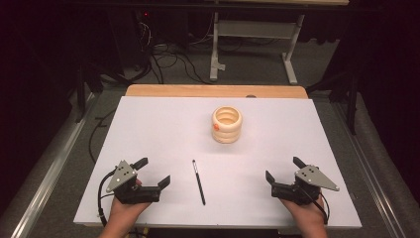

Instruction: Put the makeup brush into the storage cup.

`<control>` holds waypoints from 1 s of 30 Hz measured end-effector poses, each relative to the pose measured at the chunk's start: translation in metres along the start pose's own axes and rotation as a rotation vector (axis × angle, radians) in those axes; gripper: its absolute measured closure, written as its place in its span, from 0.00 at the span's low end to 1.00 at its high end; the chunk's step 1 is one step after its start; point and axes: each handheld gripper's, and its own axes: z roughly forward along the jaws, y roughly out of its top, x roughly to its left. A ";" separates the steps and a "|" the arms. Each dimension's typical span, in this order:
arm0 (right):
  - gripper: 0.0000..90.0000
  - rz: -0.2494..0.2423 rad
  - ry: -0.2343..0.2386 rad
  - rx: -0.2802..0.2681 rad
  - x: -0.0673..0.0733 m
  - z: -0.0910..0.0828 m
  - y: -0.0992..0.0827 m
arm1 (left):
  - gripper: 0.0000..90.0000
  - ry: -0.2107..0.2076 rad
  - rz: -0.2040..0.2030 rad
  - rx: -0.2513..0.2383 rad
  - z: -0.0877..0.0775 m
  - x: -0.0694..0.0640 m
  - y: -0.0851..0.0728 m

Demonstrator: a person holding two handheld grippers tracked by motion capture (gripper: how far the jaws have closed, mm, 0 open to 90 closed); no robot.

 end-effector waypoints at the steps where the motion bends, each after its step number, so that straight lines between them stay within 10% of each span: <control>1: 0.01 0.007 -0.008 -0.001 -0.002 -0.001 0.000 | 0.00 -0.004 0.002 -0.001 0.000 0.000 0.000; 30: 0.01 0.034 -0.047 -0.007 -0.016 -0.001 -0.005 | 0.00 -0.048 0.032 -0.015 0.001 -0.007 0.005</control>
